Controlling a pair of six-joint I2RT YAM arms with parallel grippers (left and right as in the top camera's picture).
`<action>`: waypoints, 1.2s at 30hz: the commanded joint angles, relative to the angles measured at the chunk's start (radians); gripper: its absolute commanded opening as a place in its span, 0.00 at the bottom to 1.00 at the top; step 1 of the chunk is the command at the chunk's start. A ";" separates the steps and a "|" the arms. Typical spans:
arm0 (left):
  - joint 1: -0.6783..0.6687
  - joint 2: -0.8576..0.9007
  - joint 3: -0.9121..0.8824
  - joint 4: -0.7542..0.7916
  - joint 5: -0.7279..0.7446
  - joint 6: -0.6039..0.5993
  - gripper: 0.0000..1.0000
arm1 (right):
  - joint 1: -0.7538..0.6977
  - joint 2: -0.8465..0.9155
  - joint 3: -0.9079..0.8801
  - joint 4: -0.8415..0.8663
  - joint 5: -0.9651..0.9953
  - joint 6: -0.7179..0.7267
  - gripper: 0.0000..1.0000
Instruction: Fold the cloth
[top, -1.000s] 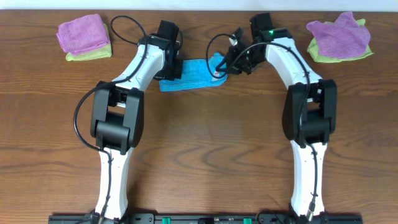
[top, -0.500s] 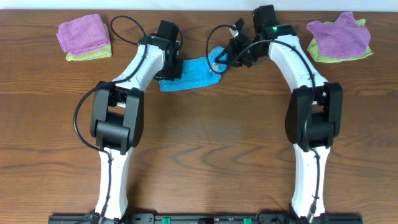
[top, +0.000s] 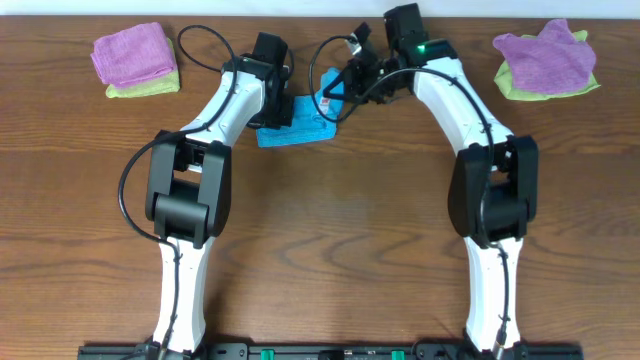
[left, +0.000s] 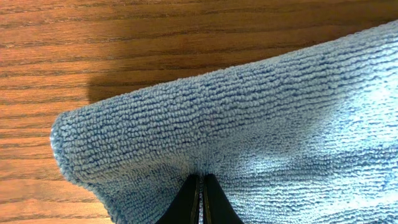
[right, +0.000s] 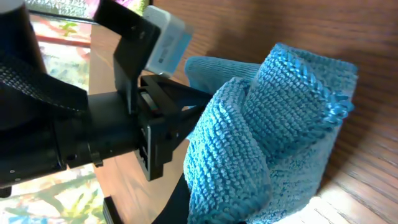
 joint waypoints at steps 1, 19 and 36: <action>0.009 0.052 -0.005 0.005 0.005 -0.012 0.06 | 0.003 -0.036 0.020 0.008 -0.046 0.015 0.02; 0.032 0.052 -0.005 0.016 0.030 -0.019 0.06 | 0.005 -0.036 0.020 0.049 -0.084 0.063 0.01; 0.051 0.026 0.019 0.014 0.059 -0.022 0.06 | 0.014 -0.036 0.020 0.049 -0.086 0.058 0.01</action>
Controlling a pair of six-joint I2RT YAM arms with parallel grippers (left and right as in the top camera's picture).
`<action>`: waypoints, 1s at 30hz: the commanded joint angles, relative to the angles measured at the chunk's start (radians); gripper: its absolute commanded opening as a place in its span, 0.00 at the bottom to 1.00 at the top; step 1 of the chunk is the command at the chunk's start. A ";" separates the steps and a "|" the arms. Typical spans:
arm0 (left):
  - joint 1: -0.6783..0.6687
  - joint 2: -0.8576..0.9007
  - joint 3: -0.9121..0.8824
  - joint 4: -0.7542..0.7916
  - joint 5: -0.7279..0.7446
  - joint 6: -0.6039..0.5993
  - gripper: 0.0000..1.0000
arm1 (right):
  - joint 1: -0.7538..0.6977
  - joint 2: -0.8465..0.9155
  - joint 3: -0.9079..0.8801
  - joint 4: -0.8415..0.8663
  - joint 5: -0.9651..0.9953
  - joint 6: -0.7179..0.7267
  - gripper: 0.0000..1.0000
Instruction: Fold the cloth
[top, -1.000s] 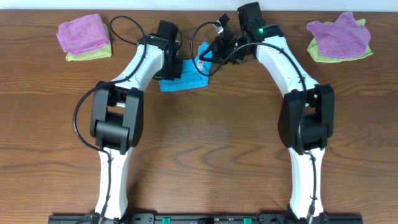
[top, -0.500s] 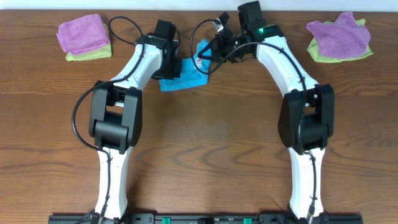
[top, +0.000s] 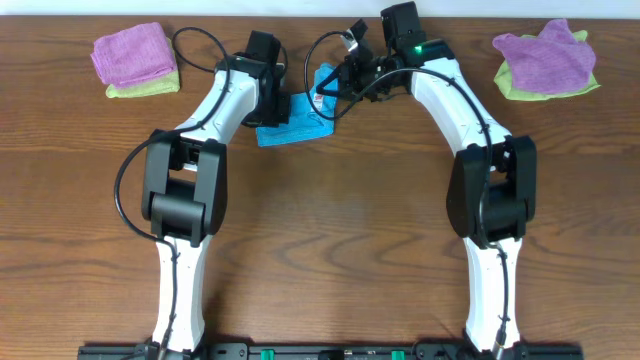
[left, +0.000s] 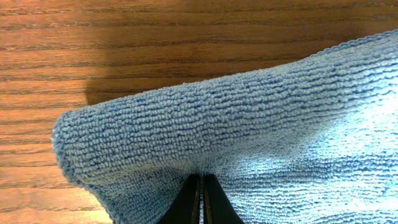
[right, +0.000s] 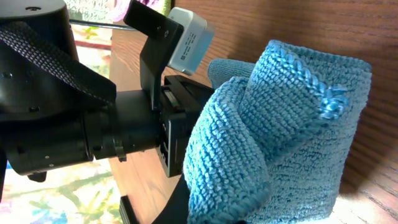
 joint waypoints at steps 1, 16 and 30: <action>0.026 0.015 0.027 -0.003 -0.008 -0.004 0.06 | 0.008 -0.036 0.020 0.002 -0.026 0.006 0.02; 0.150 -0.178 0.103 -0.052 -0.008 0.001 0.06 | 0.042 -0.036 0.020 -0.016 0.041 -0.045 0.02; 0.272 -0.207 0.103 -0.128 -0.002 0.000 0.06 | 0.140 -0.033 0.020 0.004 0.126 -0.172 0.02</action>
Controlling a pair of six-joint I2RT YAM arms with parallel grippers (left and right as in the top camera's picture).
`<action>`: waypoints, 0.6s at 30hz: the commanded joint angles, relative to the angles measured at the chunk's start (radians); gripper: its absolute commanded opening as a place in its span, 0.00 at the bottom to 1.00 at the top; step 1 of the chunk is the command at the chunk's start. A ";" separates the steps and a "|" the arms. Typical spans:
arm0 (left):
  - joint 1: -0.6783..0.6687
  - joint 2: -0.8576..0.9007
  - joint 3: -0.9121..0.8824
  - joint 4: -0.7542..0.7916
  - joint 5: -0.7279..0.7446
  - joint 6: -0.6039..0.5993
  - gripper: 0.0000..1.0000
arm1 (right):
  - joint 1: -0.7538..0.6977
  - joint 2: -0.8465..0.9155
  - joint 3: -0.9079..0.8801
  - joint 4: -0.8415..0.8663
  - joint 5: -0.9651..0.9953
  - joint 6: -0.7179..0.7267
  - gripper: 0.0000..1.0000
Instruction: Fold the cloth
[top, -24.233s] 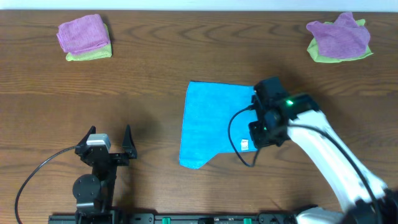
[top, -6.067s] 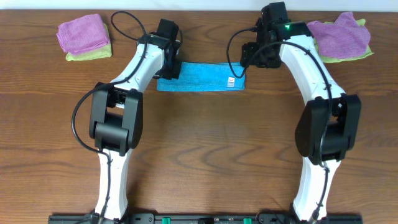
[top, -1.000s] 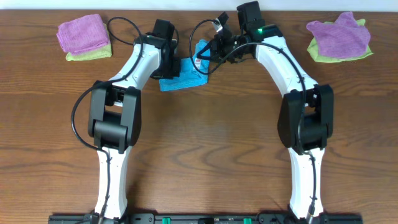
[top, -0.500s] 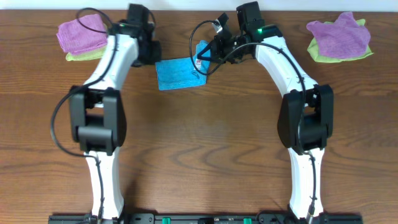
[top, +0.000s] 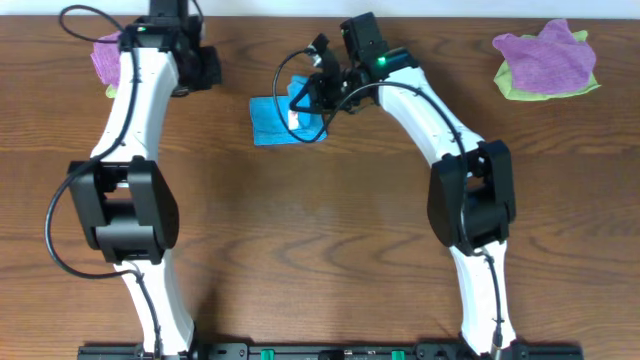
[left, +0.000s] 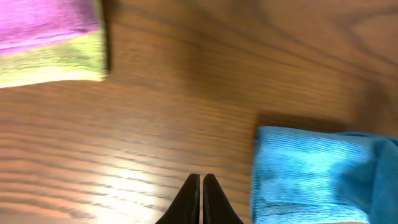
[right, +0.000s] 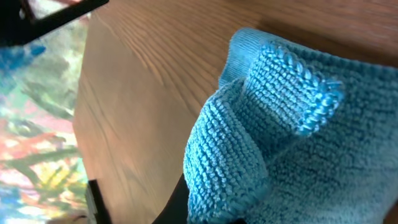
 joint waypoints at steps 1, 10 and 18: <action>0.025 -0.011 0.014 -0.012 0.010 0.000 0.06 | 0.013 -0.031 0.020 0.013 0.026 -0.058 0.02; 0.034 -0.011 0.014 -0.013 0.032 0.012 0.06 | 0.033 0.008 0.020 0.056 0.052 -0.052 0.01; 0.034 -0.011 0.014 -0.006 0.032 0.016 0.06 | 0.044 0.016 0.017 0.062 0.073 -0.050 0.01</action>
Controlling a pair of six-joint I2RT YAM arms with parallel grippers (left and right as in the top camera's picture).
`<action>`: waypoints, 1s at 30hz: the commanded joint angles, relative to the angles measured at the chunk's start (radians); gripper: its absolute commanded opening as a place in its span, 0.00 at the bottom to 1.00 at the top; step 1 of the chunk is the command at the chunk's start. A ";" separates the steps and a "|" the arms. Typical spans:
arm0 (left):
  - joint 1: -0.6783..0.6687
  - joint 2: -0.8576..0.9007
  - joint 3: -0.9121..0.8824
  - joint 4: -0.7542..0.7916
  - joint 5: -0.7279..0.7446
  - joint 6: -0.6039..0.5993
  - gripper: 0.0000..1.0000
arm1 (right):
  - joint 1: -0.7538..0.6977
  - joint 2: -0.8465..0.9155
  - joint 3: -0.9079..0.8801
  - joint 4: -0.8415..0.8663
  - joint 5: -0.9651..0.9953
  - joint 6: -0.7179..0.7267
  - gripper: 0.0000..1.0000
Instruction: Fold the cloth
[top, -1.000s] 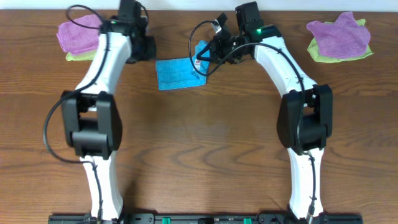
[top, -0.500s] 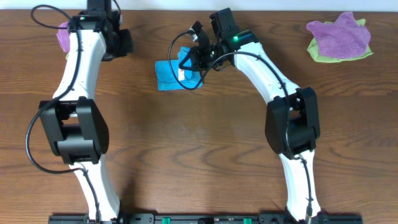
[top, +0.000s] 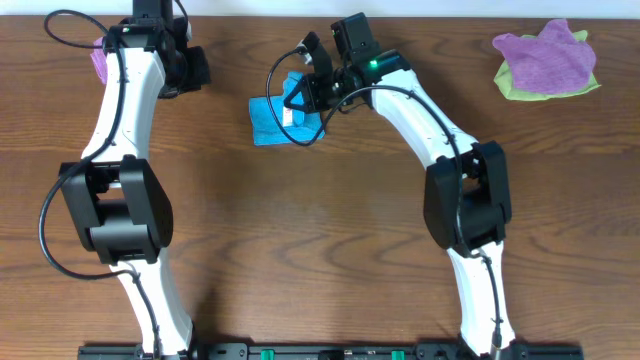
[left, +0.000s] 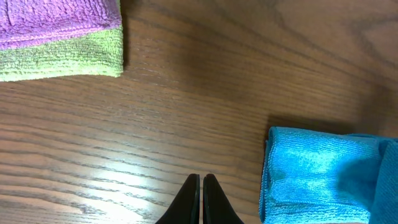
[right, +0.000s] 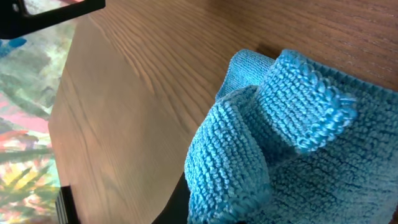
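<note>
The blue cloth (top: 270, 122) lies folded on the wooden table at the back centre. My right gripper (top: 299, 100) is shut on a bunched fold of the blue cloth (right: 249, 155), holding it raised over the cloth's right part. The fingers are mostly hidden under the fabric. My left gripper (left: 201, 198) is shut and holds nothing. It hovers over bare wood to the left of the blue cloth (left: 320, 177), apart from it. In the overhead view the left gripper (top: 192, 68) is near the back left.
A pink cloth on a green one (left: 59, 37) lies at the back left, just beyond my left gripper. A second pink-on-green pile (top: 546, 60) sits at the back right. Cables loop beside both wrists.
My left gripper has drawn a little further left, away from the blue cloth. My right gripper still holds its fold and has shifted slightly left. The cloth lies as before.
At first my left gripper's shut tips rested on the blue cloth's left part while my right gripper held a raised fold beside it. That stayed so a moment later. Then the left gripper was off the cloth near the pink pile, and the right had carried its fold leftward.
</note>
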 joint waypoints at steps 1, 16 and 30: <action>-0.002 -0.011 0.014 0.002 0.007 0.015 0.06 | 0.019 0.021 0.017 0.004 0.010 -0.014 0.01; -0.002 -0.011 0.014 0.003 0.007 0.019 0.06 | 0.020 0.076 0.017 0.012 0.018 -0.003 0.02; -0.002 -0.011 0.014 0.011 0.007 0.019 0.06 | 0.026 0.110 0.017 0.043 0.026 0.017 0.01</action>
